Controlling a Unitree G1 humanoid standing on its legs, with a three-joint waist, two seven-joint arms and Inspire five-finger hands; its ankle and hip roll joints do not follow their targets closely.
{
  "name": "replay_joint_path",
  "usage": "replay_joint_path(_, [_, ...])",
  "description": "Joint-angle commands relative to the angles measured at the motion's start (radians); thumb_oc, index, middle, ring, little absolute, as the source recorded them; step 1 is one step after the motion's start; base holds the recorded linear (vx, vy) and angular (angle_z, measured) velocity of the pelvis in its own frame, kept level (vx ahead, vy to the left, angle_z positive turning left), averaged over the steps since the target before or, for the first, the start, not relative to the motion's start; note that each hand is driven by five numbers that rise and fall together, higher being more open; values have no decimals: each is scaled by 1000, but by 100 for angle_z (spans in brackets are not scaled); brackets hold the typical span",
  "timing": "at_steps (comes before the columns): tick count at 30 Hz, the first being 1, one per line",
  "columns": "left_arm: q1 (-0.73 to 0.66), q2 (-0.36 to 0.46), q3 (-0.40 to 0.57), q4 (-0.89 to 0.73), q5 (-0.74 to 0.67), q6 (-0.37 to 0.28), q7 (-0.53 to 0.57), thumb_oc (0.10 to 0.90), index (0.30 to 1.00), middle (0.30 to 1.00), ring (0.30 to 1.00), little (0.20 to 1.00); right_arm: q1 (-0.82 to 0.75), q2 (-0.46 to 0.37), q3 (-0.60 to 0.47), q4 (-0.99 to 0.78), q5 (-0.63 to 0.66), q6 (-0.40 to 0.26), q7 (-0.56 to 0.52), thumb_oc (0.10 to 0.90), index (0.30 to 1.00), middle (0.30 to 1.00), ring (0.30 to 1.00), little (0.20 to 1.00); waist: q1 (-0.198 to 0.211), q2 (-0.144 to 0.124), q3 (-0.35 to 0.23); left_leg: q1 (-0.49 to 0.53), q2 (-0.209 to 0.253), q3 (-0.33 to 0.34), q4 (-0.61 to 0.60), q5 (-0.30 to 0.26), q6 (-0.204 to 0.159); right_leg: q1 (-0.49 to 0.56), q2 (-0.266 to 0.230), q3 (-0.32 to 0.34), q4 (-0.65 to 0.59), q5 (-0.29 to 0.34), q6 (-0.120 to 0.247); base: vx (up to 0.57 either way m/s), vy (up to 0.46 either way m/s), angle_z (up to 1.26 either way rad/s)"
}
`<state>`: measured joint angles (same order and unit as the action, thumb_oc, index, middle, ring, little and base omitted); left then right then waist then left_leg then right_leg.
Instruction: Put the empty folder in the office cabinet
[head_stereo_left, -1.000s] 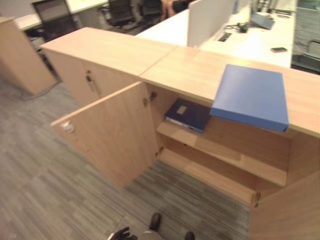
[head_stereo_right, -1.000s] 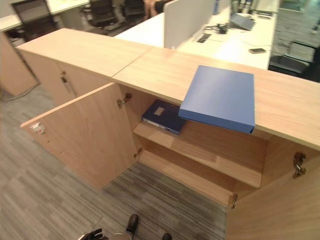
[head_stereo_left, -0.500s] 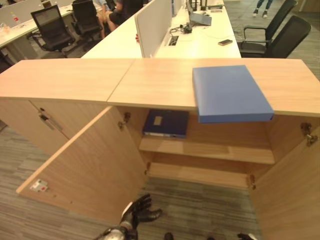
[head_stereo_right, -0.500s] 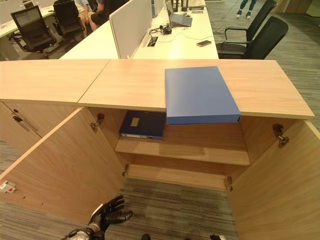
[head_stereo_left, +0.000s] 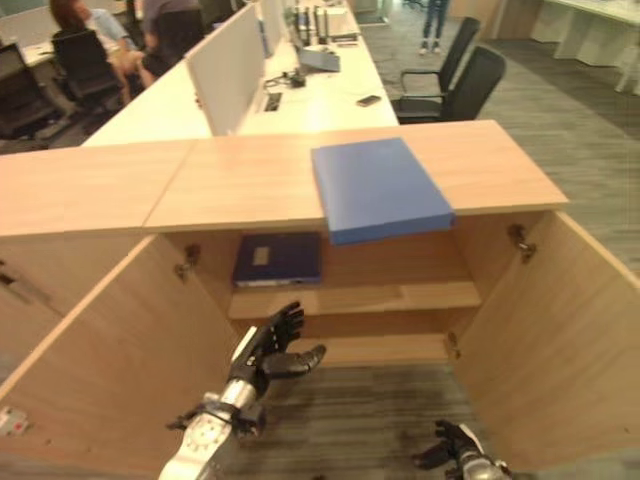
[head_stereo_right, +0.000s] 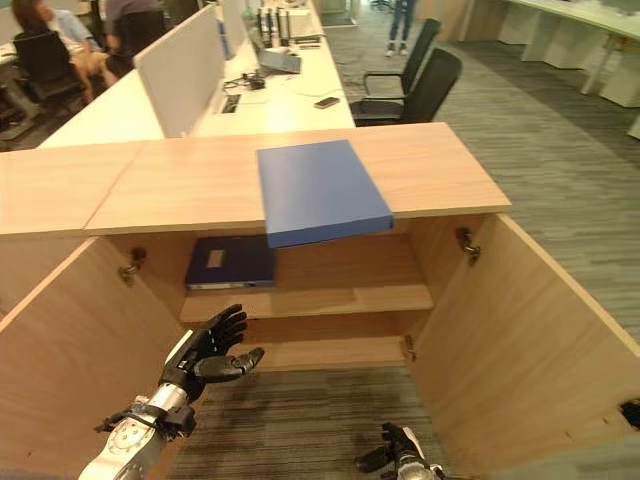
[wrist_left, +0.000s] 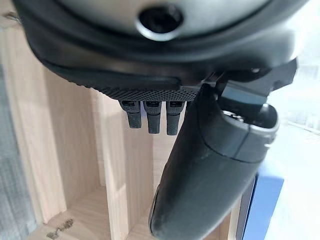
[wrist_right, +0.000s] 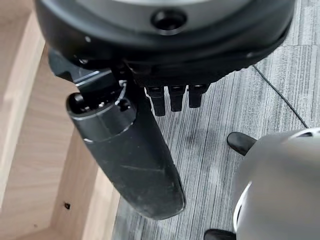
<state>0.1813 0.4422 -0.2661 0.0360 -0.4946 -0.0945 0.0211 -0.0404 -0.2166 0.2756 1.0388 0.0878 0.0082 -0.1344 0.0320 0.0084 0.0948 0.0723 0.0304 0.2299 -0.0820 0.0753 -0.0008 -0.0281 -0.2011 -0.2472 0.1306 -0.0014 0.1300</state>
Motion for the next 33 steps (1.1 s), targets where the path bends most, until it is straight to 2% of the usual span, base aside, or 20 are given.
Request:
replay_joint_path(1, [-66, -29, 83, -141, 80, -102, 39, 800, 900, 900, 900, 900, -83, -24, 24, -14, 38, -53, -19, 800, 900, 900, 900, 900, 13, -16, 29, 13, -46, -106, -5, -121, 6, -56, 78, 45, -114, 50, 1, 121, -203, 18])
replay_joint_path(5, [-10, -37, 164, -249, 191, -129, 89, 800, 900, 900, 900, 900, -58, -41, 17, -10, 39, -60, -24, 800, 900, 900, 900, 900, 31, -35, -4, 17, 0, -136, -5, -117, -26, 19, 120, 0, -176, 33, -23, 151, -236, 26])
replay_joint_path(7, [2, -33, 180, -268, 214, -133, 95, 800, 900, 900, 900, 900, -50, -44, 13, -8, 37, -61, -26, 800, 900, 900, 900, 900, 32, -35, -8, 22, 6, -140, -5, -118, -32, 32, 125, -5, -185, 28, -26, 108, -126, 30])
replay_joint_path(10, [48, -15, 255, -330, 296, -153, 133, 800, 900, 900, 900, 900, -29, -56, -5, -8, 41, -67, -29, 800, 900, 900, 900, 900, 40, -40, -8, 31, 25, -150, -5, -115, -50, 69, 142, -23, -215, 14, -37, 94, -115, 24])
replay_joint_path(13, [80, -26, 351, -368, 412, -180, 241, 800, 900, 900, 900, 900, -12, -51, -37, 5, 72, -80, -43, 800, 900, 900, 900, 900, 50, -48, -5, 35, 39, -155, -5, -116, -63, 79, 156, -29, -218, -4, -42, 58, -94, 12])
replay_joint_path(16, [77, -44, 407, -374, 512, -194, 351, 800, 900, 900, 900, 900, -9, -39, -34, 43, 74, -88, -60, 800, 900, 900, 900, 900, 62, -60, -1, 34, 54, -162, -5, -113, -75, 84, 166, -37, -218, -18, -45, 32, -100, 6])
replay_joint_path(20, [23, 8, 403, -385, 644, -189, 410, 800, 900, 900, 900, 900, -25, -34, -21, 86, 70, -93, -77, 800, 900, 900, 900, 900, 63, -75, 8, 37, 75, -166, -5, -105, -90, 91, 181, -37, -218, -26, -54, 32, -116, 16])
replay_joint_path(23, [-25, 51, 375, -395, 692, -188, 404, 800, 900, 900, 900, 900, -42, -34, -17, 103, 70, -93, -81, 800, 900, 900, 900, 900, 59, -82, 10, 39, 85, -158, 3, -104, -98, 93, 187, -37, -218, -29, -57, 3, -92, 15])
replay_joint_path(26, [-110, 135, 312, -421, 789, -180, 377, 800, 900, 900, 900, 900, -66, -34, -2, 137, 61, -90, -88, 800, 900, 900, 900, 900, 47, -98, 21, -8, 103, -142, 121, -130, -107, 107, 187, -34, -218, -31, -67, -21, -91, 6])
replay_joint_path(29, [-144, 158, 289, -431, 842, -179, 373, 800, 900, 900, 900, 900, -72, -35, -6, 148, 59, -88, -93, 800, 900, 900, 900, 900, 43, -108, 30, -48, 111, -131, 206, -153, -105, 114, 181, -42, -218, -33, -72, -21, -47, 7])
replay_joint_path(31, [-163, 166, 277, -435, 858, -184, 373, 800, 900, 900, 900, 900, -75, -39, -8, 155, 59, -88, -95, 800, 900, 900, 900, 900, 41, -108, 32, -65, 111, -131, 233, -157, -101, 117, 180, -48, -218, -36, -74, 0, 0, 0])
replay_joint_path(33, [-218, 178, 237, -457, 894, -188, 367, 800, 900, 900, 900, 900, -79, -43, 1, 173, 42, -77, -97, 800, 900, 900, 900, 900, 39, -105, 35, -112, 76, -145, 219, -142, -88, 123, 171, -50, -218, -31, -71, -25, 53, 0])
